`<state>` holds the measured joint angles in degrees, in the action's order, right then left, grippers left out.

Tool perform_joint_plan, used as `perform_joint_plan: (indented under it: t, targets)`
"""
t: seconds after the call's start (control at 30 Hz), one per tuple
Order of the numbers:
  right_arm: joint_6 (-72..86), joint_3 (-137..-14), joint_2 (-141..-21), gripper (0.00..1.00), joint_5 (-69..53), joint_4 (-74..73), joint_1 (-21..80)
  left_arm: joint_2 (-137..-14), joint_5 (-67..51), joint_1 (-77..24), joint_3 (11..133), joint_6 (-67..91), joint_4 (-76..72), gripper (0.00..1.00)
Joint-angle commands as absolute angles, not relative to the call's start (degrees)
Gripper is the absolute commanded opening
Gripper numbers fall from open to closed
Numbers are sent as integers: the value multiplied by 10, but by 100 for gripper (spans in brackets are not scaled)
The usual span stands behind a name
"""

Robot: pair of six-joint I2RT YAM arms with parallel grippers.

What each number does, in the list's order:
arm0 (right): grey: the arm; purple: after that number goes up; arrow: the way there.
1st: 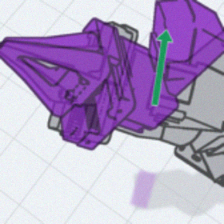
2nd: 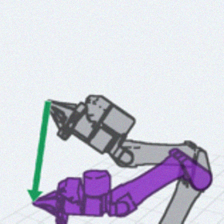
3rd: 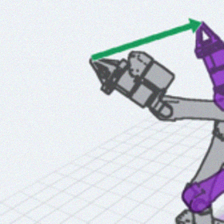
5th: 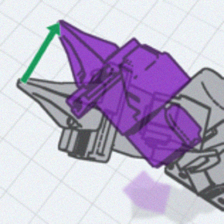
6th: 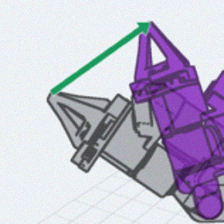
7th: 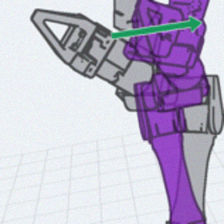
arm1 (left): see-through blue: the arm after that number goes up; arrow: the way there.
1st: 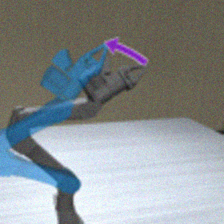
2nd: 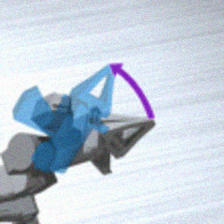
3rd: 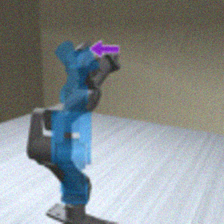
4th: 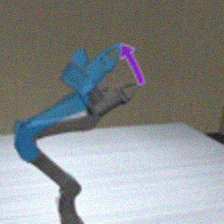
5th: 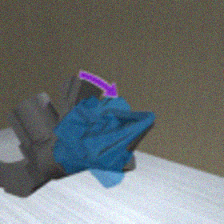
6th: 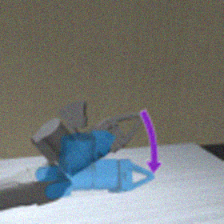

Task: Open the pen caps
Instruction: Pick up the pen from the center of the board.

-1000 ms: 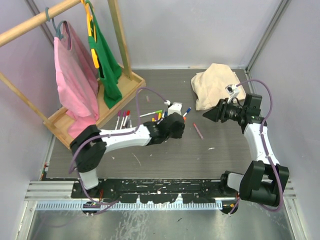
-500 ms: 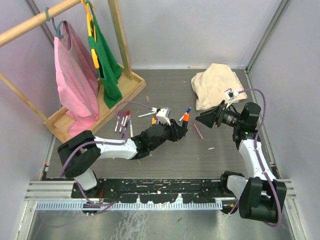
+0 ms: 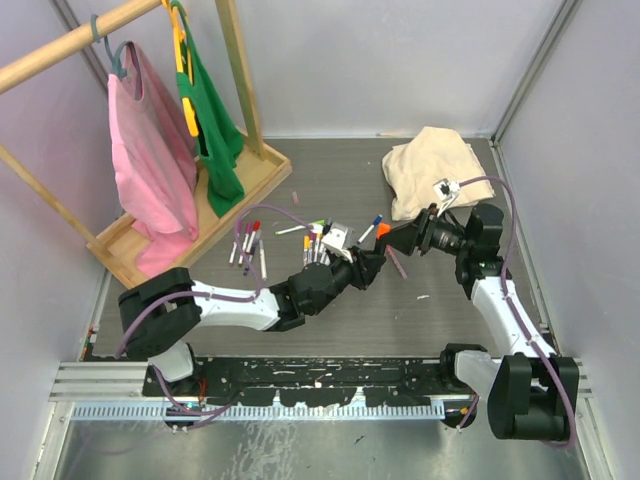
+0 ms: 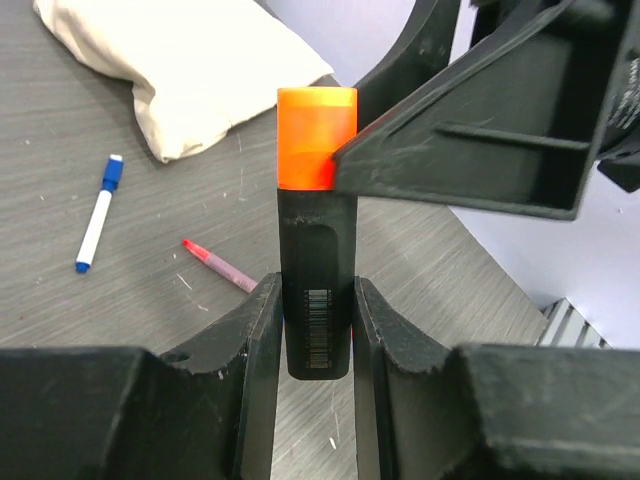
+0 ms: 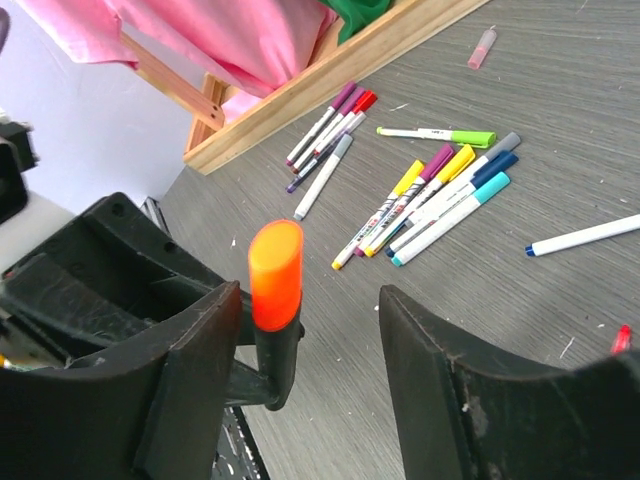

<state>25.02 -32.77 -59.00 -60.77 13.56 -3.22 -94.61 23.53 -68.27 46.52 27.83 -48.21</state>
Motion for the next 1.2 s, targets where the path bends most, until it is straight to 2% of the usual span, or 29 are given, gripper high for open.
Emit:
perform_joint_plan:
  t: [0.0,0.23,0.3,0.4,0.43,0.5,0.6,0.77,0.93,1.13,1.17]
  targets:
    - [209,-343,-588,59,-565,109,-9,-943,289,-694,501,216,-532,0]
    - [184,-348,-592,43,-552,94,17,-953,323,-709,535,194,-480,0]
    - [180,-348,-592,34,-553,94,20,-956,332,-713,542,190,-468,0]
    - [176,-349,-592,14,-557,95,20,-958,337,-715,549,189,-456,0]
    - [175,-351,-592,9,-558,94,20,-958,337,-715,548,189,-453,2]
    - [173,-354,-591,4,-561,93,20,-956,332,-715,547,197,-446,24]
    - [174,-359,-591,1,-576,94,18,-943,295,-714,524,204,-449,51]
    - [175,-366,-592,1,-618,95,10,-916,114,-677,429,239,-535,74]
    - [164,-370,-598,3,-692,103,10,-947,-126,-589,379,367,-678,80]
    - [161,-372,-602,4,-732,110,10,-999,-209,-561,383,458,-794,79]
    - [160,-372,-601,4,-736,110,10,-1008,-217,-558,389,468,-800,76]
